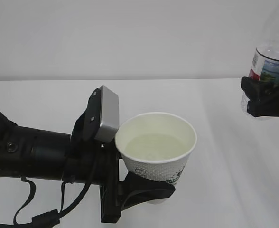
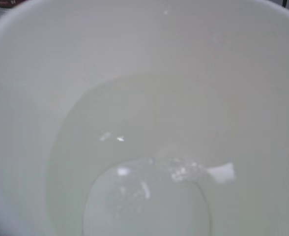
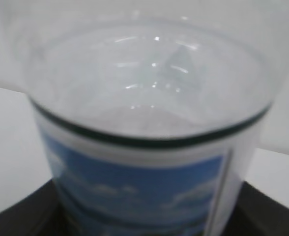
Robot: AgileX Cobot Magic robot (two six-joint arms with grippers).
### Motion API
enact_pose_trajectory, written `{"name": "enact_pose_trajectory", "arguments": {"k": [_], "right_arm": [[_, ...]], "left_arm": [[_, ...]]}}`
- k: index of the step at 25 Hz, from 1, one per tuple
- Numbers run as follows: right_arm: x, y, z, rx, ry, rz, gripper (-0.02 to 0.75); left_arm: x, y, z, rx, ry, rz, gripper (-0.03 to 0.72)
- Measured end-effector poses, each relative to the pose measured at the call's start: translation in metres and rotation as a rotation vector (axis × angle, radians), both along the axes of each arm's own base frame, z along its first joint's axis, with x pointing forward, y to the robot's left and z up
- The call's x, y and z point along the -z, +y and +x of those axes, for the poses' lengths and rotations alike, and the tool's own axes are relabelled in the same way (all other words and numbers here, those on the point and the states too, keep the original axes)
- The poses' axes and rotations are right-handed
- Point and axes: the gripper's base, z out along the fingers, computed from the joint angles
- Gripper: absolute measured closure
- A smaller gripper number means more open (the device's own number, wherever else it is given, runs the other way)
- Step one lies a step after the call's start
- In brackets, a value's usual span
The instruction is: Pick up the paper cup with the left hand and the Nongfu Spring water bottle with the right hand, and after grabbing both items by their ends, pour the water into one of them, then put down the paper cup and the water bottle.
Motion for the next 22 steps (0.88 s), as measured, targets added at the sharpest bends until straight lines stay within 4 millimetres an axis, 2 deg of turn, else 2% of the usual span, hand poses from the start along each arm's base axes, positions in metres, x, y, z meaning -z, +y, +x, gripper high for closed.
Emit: {"name": "enact_pose_trajectory", "arguments": {"k": [16, 22], "right_arm": [[-0.0001, -0.0002, 0.0001, -0.001, -0.004, -0.016, 0.262], [-0.0003, -0.006, 0.0011, 0.079, 0.005, 0.045, 0.262]], "left_arm": [[-0.0001, 0.0, 0.0001, -0.002, 0.001, -0.001, 0.172], [-0.001, -0.0002, 0.0017, -0.023, 0.01, -0.013, 0.172]]}}
